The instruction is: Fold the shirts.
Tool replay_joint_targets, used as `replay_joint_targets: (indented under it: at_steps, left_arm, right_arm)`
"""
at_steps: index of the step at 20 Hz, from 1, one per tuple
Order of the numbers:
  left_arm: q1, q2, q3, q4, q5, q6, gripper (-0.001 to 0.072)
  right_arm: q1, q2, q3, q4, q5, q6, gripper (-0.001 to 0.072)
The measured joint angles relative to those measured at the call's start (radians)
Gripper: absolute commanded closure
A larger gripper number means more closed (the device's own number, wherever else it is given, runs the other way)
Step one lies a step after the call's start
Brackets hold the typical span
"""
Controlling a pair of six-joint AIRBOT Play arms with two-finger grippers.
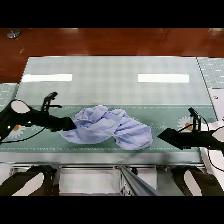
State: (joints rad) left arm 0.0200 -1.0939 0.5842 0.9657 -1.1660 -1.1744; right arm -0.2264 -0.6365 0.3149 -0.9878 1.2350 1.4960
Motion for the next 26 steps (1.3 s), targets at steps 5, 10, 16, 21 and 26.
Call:
replay_joint_targets:
  at_steps: [5, 10, 16, 21, 26]
  left_arm:
    - [-0.044, -0.080, 0.019, -0.039, -0.010, 0.093, 0.0686]
    - [-0.049, -0.096, 0.045, -0.068, -0.017, 0.115, 0.0686]
    - [-0.047, -0.096, 0.077, -0.100, -0.028, 0.121, 0.0686]
    - [0.010, -0.019, 0.309, -0.212, -0.060, 0.122, 0.0687]
    - [0.106, 0.104, 0.686, -0.332, 0.029, 0.100, 0.0687]
  right_arm:
    - [0.115, 0.008, -0.033, 0.072, -0.052, 0.029, 0.0100]
    - [0.267, -0.035, -0.039, 0.120, -0.181, 0.087, 0.0130]
    - [0.364, -0.266, 0.068, 0.203, -0.281, 0.003, 0.0689]
    - [0.381, -0.332, 0.491, 0.027, -0.205, 0.013, 0.0690]
    - [0.384, -0.343, 1.131, -0.211, -0.091, 0.079, 0.0690]
